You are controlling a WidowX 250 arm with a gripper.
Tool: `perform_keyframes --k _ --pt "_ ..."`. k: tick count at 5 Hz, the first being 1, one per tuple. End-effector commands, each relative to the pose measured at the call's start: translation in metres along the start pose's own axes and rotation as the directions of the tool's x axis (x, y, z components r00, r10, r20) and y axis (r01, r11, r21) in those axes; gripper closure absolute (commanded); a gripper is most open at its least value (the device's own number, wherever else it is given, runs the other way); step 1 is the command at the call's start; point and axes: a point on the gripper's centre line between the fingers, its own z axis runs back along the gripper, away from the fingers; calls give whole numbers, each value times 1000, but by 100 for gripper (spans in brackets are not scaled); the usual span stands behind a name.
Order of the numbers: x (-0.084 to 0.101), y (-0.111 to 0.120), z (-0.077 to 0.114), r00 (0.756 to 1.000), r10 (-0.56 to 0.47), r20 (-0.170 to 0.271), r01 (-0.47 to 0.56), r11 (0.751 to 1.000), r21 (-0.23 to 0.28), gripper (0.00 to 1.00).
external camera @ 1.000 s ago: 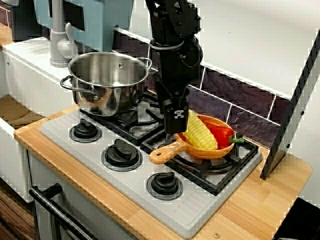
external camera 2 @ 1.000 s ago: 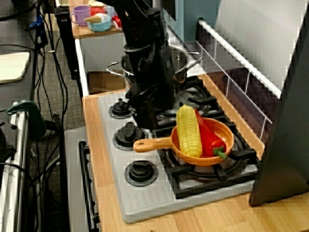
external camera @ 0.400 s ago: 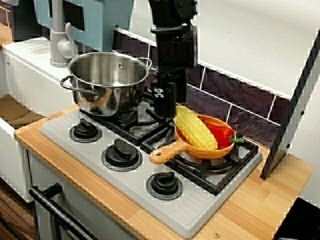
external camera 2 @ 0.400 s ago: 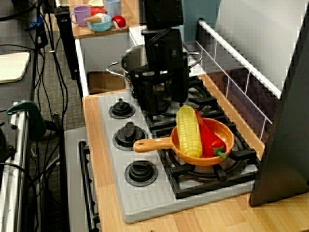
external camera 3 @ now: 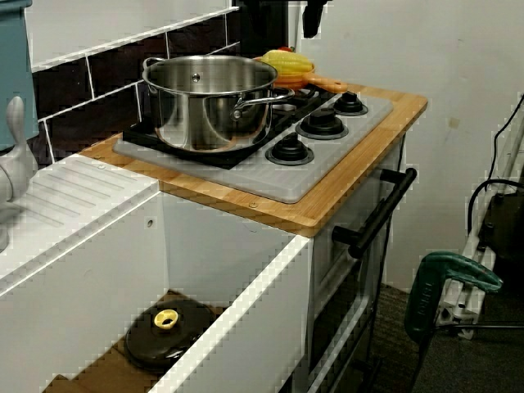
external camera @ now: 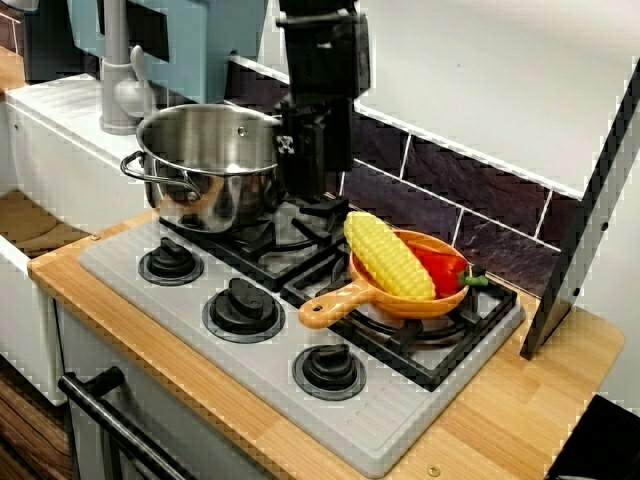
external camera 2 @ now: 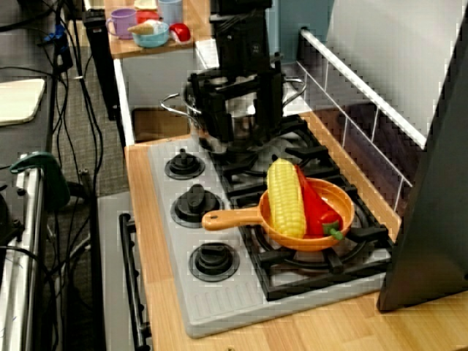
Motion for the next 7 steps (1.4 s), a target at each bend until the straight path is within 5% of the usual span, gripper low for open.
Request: perform_keyframes --k 1,5,7 --pt "-1 2 32 994 -108 14 106 991 78 0" --pt "-38 20 53 990 -139 24 135 981 138 0" --pt "-54 33 49 989 -146 6 145 983 116 0"
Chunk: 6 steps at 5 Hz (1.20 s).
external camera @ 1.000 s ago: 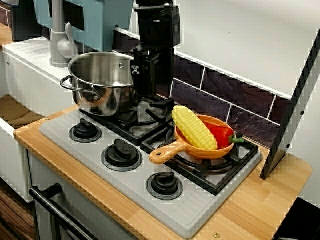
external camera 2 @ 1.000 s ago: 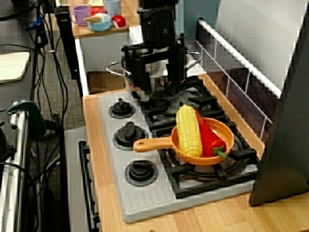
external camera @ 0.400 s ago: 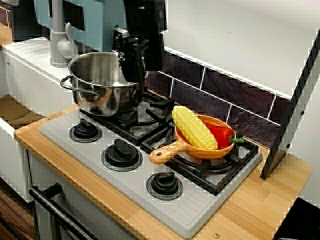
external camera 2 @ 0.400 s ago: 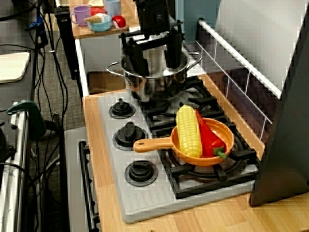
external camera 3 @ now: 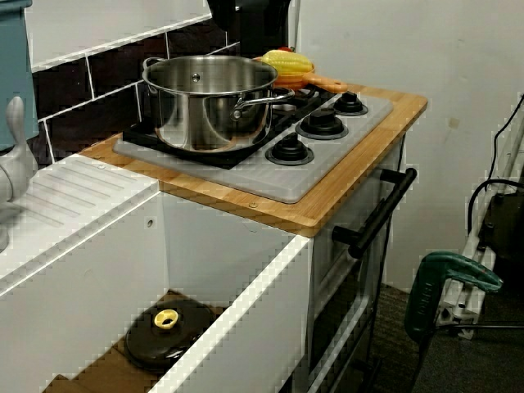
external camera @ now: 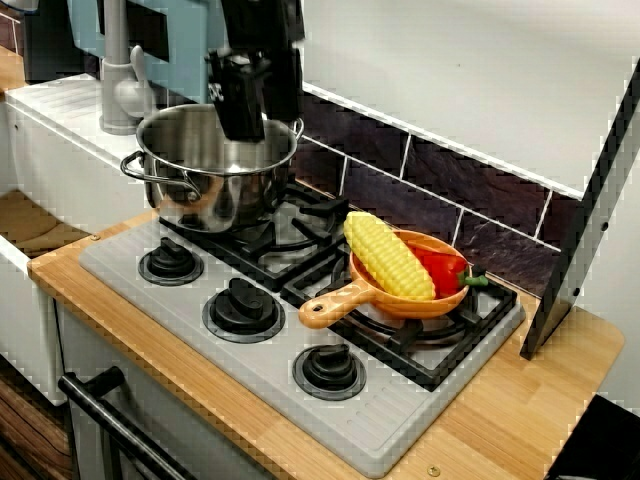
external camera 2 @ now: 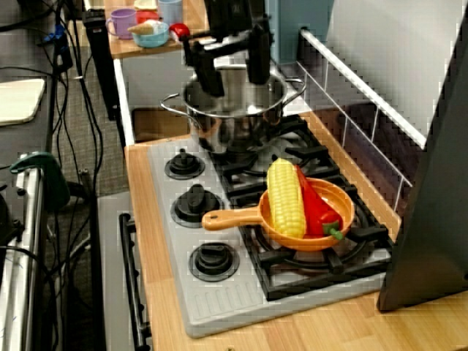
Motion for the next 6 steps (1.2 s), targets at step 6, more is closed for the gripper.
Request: perform_keyframes --k 6 --pt "-21 11 -27 993 -59 -98 62 998 22 0"
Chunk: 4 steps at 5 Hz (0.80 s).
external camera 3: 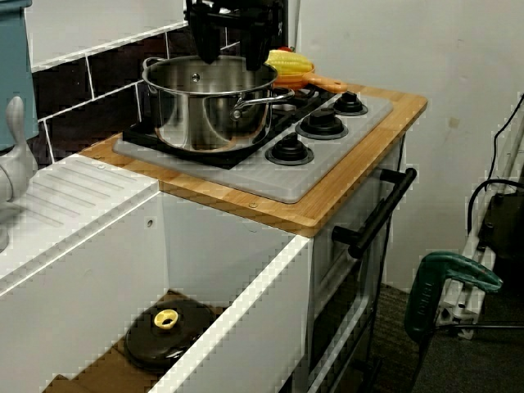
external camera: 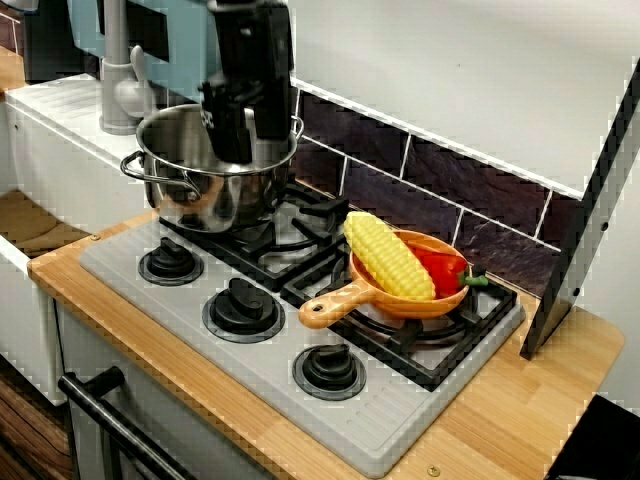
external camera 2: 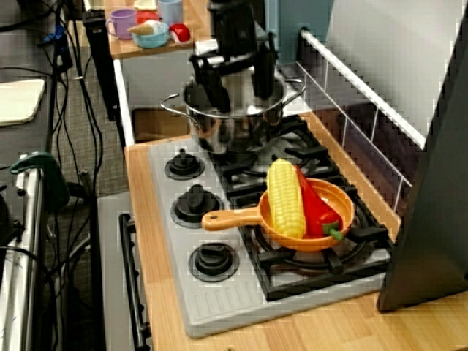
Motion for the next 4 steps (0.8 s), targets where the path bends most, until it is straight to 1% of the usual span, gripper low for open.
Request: perform_keyframes --k 1,2,3,4 --pt "3 4 -3 999 -30 -34 30 1000 6 0" --pt "2 7 -9 999 -31 -36 31 1000 1 100" --pt "1 14 -8 1000 -19 -19 19 1000 -10 100" --pt "1 22 -7 999 20 29 -19 999 -48 100"
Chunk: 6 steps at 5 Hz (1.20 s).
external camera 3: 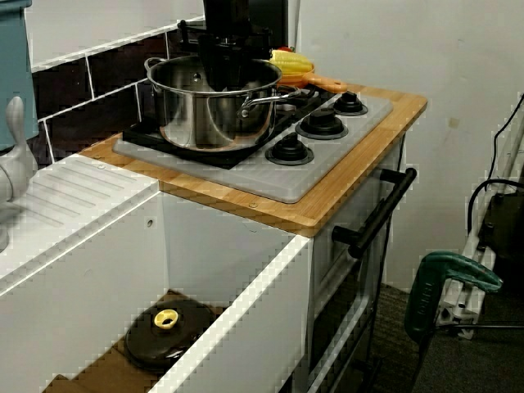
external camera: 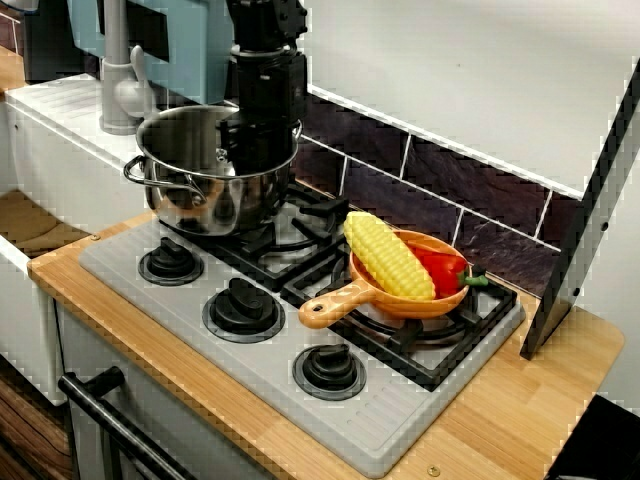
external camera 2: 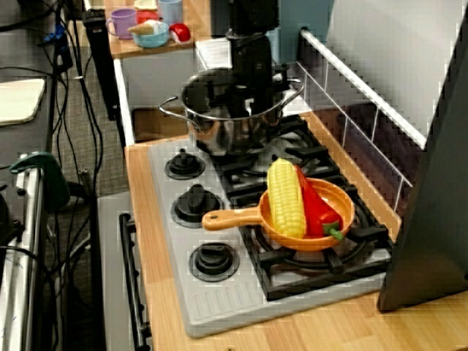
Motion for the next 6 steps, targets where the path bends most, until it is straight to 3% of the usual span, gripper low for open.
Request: perform_keyframes --k 1,3,5,6 --pt "3 17 24 995 37 90 -39 999 18 100" --pt "15 5 23 990 46 134 -51 998 34 100" --pt "35 -5 24 973 84 215 -80 996 -25 100" --pt "41 -7 23 968 95 232 -81 994 -68 100"
